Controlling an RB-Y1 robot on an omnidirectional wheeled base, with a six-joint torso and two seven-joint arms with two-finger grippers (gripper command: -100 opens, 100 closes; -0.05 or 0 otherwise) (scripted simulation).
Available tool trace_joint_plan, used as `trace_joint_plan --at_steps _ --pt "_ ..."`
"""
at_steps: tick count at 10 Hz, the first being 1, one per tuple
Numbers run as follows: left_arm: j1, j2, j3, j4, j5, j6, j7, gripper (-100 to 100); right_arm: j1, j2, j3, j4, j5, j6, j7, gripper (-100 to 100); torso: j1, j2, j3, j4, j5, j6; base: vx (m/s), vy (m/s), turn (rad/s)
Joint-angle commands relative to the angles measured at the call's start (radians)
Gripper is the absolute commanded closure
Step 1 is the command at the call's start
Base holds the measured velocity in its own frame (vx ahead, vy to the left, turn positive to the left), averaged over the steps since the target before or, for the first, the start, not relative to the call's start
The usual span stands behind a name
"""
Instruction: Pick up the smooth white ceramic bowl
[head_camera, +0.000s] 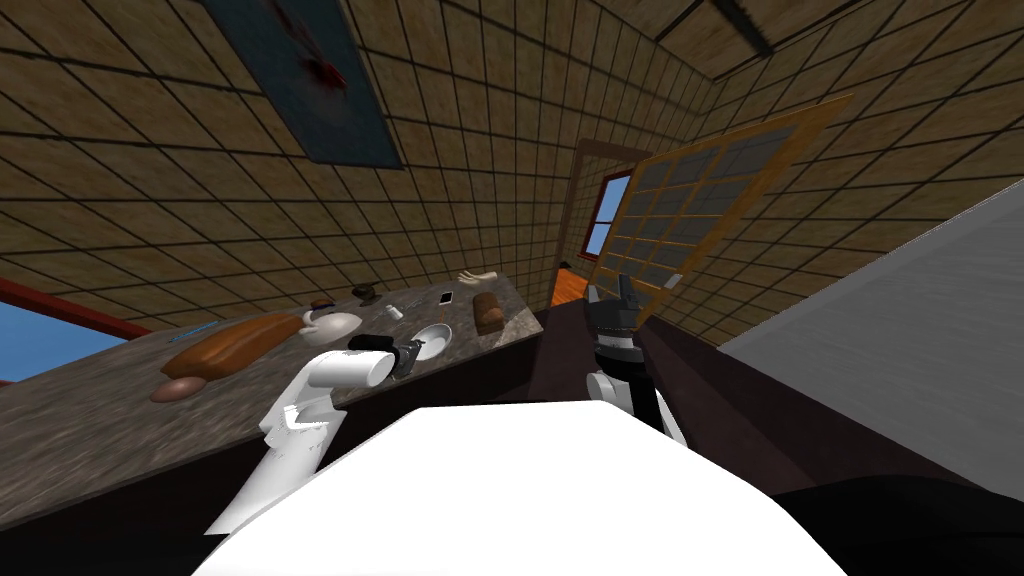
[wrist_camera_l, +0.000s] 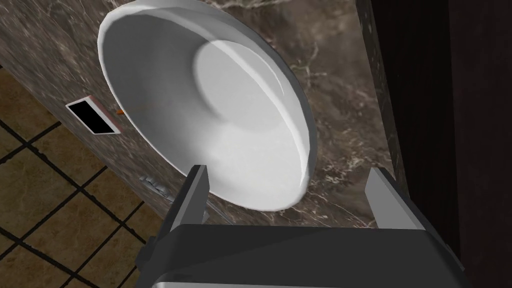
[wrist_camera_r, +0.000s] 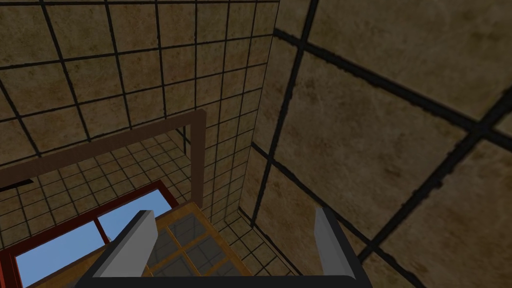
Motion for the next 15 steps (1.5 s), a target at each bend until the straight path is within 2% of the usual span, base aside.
trace_joint_plan --at_steps 1,2,3,6,7,8,12,13,14,15 --pt "0.000 0.000 0.000 0.000 0.000 0.000 0.000 -100 0.000 0.000 0.000 0.000 0.000 0.000 0.000 0 0.000 0.000 0.000 0.000 0.000 0.000 0.033 0.015 -0.007" --pt "0.001 0.000 -0.001 0.001 0.000 0.004 0.001 0 0.000 0.000 0.000 0.000 0.000 0.000 0.000 0 -0.001 0.002 0.001 0.001 0.000 0.000 0.007 0.003 0.001" --pt "-0.003 -0.003 -0.007 0.029 -0.008 -0.020 -0.003 -100 0.000 0.000 0.000 0.000 0.000 0.000 0.000 0 -0.002 0.004 0.002 0.001 -0.001 0.000 0.001 0.003 -0.021" --pt "-0.012 -0.010 -0.019 0.084 -0.023 -0.067 -0.011 -100 0.000 0.000 0.000 0.000 0.000 0.000 0.000 0 -0.002 0.006 0.003 0.001 -0.001 0.000 -0.004 0.005 -0.028" --pt "-0.007 -0.011 -0.018 0.071 -0.022 -0.058 -0.009 -100 0.000 0.000 0.000 0.000 0.000 0.000 0.000 0 -0.002 0.006 0.003 0.001 -0.001 0.000 0.000 0.000 0.000" --pt "-0.007 -0.011 -0.019 0.074 -0.023 -0.062 -0.010 100 0.000 0.000 0.000 0.000 0.000 0.000 0.000 0 -0.002 0.006 0.003 0.001 -0.001 0.000 0.000 0.000 0.000" --pt "-0.006 -0.011 -0.019 0.074 -0.022 -0.061 -0.009 100 0.000 0.000 0.000 0.000 0.000 0.000 0.000 0 -0.003 0.006 0.004 0.002 -0.001 0.000 -0.001 0.000 0.000" --pt "-0.006 -0.011 -0.019 0.074 -0.023 -0.060 -0.009 0 0.000 0.000 0.000 0.000 0.000 0.000 0.000 0 -0.003 0.006 0.004 0.002 -0.001 0.000 0.000 0.000 0.000" --pt "-0.005 -0.004 -0.009 0.038 -0.010 -0.028 -0.005 100 0.000 0.000 0.000 0.000 0.000 0.000 0.000 0 -0.003 0.006 0.004 0.002 -0.001 0.000 0.003 -0.004 0.037" --pt "-0.002 -0.002 -0.005 0.020 -0.005 -0.012 -0.002 100 0.000 0.000 0.000 0.000 0.000 0.000 0.000 0 -0.004 0.007 0.005 0.003 -0.002 0.000 0.006 -0.006 0.041"
